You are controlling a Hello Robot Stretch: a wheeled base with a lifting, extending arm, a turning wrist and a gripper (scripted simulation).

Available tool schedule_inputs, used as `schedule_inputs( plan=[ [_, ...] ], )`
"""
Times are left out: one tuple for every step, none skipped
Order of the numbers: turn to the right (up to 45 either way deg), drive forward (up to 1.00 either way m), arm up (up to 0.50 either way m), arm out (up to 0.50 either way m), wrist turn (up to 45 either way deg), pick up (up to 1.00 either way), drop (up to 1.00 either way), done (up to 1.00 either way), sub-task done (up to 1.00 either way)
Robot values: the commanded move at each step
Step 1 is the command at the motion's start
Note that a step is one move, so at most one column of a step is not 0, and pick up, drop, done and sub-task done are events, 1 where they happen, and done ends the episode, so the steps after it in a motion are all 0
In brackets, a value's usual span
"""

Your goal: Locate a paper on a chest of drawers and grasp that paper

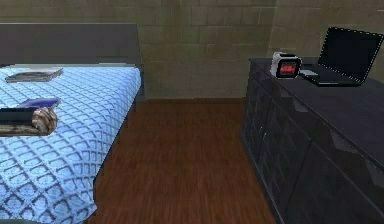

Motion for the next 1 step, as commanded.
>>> schedule_inputs(
  plan=[
    [0.0, 0.00, 0.00, 0.00, 0.0, 1.00, 0.00, 0.00, 0.00]
  ],
)
